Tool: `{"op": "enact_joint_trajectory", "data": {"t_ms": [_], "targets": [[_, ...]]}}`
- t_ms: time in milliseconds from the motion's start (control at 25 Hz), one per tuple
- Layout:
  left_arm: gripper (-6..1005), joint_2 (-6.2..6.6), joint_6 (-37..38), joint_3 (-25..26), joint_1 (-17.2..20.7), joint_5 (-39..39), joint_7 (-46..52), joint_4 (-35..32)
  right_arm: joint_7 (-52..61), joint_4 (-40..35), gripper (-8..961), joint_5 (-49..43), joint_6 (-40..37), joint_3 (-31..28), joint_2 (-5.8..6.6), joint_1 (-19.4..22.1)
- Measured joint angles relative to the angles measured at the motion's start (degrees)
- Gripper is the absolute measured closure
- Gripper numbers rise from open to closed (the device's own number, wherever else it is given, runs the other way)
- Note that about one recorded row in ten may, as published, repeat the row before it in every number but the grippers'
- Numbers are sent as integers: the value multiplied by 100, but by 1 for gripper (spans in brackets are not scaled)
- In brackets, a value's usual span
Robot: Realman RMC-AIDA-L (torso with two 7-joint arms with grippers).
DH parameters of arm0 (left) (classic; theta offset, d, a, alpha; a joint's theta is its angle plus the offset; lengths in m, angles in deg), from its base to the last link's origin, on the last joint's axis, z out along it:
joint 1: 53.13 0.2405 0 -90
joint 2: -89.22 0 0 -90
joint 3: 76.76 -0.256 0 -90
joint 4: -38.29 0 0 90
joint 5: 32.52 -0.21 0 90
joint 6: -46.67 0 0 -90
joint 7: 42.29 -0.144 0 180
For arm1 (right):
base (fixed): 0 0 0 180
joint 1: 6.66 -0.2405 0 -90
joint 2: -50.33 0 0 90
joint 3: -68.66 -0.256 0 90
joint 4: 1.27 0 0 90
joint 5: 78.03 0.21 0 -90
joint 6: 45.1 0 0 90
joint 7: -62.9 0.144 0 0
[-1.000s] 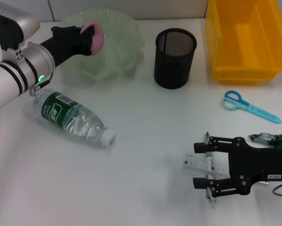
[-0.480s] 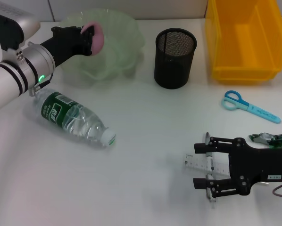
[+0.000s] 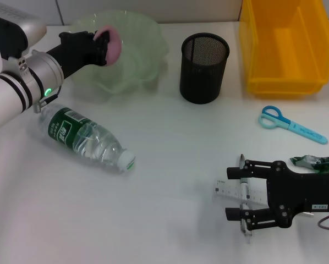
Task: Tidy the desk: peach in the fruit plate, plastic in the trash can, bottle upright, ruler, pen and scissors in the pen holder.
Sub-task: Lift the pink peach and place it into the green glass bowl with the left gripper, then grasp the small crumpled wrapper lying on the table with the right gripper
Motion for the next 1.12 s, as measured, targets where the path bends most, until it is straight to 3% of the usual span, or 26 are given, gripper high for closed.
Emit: {"op": "enact_joint_trajectory", "data": {"t_ms": [320,400,840,1120], "targets": [[869,0,-73,7,-6,0,30,-1,0,0,119,0,-3,0,0,-7],[685,0,-73,9,-7,0,31,-1,0,0,119,0,-7,-1,0,-8],[276,0,-59,9,-12,8,33,-1,0,0,118,0,-10,-1,0,-19],[181,0,-48,9,-12,9,35,-1,0,0,119,0,-10,-1,0,-17]]}}
